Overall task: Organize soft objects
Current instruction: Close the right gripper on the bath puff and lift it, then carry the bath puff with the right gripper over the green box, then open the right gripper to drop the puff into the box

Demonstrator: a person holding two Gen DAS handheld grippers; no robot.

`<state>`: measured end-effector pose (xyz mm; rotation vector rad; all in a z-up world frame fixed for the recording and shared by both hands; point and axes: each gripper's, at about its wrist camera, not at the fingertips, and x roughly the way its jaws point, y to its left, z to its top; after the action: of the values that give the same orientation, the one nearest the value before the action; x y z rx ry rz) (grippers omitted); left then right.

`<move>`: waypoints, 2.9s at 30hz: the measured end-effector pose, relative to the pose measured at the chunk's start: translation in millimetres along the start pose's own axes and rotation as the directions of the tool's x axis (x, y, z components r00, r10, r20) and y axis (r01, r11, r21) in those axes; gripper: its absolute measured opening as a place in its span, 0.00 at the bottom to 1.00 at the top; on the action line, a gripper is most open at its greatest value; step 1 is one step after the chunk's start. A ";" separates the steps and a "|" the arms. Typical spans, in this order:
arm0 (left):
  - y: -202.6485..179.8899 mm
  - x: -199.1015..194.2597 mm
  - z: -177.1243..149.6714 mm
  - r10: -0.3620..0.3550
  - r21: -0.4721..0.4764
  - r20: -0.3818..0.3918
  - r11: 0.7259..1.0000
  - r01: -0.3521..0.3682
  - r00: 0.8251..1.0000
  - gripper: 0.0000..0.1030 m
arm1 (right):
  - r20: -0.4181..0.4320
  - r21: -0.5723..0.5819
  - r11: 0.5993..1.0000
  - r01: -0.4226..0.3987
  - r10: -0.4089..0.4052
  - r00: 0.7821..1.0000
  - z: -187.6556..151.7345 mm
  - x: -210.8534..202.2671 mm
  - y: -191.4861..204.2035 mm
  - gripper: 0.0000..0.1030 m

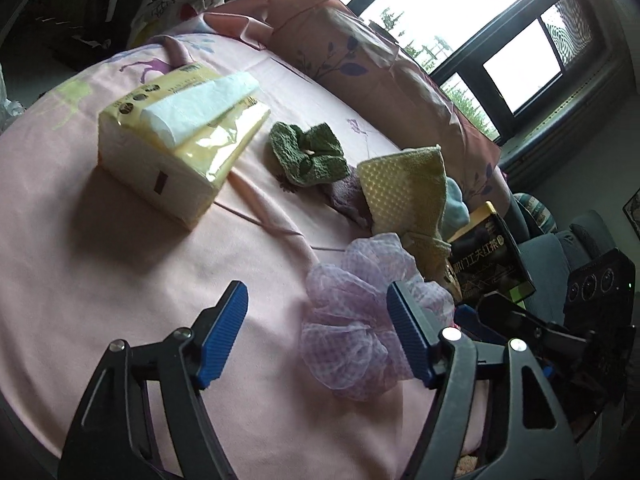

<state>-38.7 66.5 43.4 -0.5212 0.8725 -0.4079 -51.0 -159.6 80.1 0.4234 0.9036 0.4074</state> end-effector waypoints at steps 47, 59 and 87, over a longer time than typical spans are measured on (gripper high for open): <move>-321.8 57.6 -64.0 -0.162 0.689 -0.025 0.712 0.134 0.987 0.25 | 0.577 0.262 0.961 -0.088 -0.083 0.813 -21.8 -208.5 -132.8 0.24; -369.5 110.8 -97.1 -0.138 0.742 -0.118 0.645 0.179 0.983 0.25 | 0.596 0.470 0.880 -0.070 -0.258 0.760 -42.6 -225.8 -195.0 0.24; -323.2 73.1 -63.0 -0.103 0.670 -0.066 0.733 0.121 0.992 0.82 | 0.496 0.518 0.831 0.204 -0.485 0.720 -35.0 -225.5 -174.9 0.74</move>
<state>-87.6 -248.5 153.8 0.1144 0.6520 -0.8046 -176.7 -415.1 120.1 0.7229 0.3981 -0.3066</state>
